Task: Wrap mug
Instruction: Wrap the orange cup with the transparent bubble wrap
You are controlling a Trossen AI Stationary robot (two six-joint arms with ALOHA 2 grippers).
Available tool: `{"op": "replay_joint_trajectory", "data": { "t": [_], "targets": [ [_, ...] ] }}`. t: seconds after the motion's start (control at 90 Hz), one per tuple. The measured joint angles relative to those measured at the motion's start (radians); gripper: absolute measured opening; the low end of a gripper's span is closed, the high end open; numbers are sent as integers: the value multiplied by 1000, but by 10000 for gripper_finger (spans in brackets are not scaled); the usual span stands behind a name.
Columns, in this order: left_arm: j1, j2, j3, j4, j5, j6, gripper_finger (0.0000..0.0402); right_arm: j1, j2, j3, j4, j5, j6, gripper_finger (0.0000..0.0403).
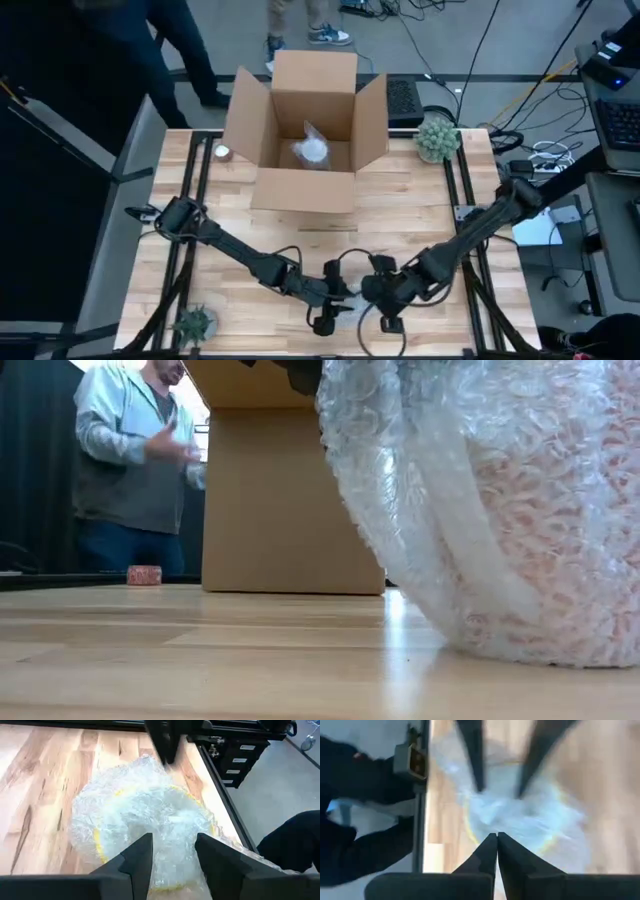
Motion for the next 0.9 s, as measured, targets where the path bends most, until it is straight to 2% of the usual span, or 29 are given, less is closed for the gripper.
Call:
{"op": "replay_joint_trajectory", "data": {
  "t": [0.089,0.244,0.356,0.556,0.9],
  "targets": [
    [0,0,0,0,1,0,143,15,-15,2,-102,50,45,0],
    [0,0,0,0,2,-1,143,51,10,1,-222,56,111,0],
    [0,0,0,1,3,-2,143,57,55,1,-163,60,87,0],
    [0,0,-1,-3,3,-2,143,30,118,2,9,51,-53,0],
    [0,0,-1,1,6,-3,143,19,101,3,-13,69,-59,0]
  ]
}}
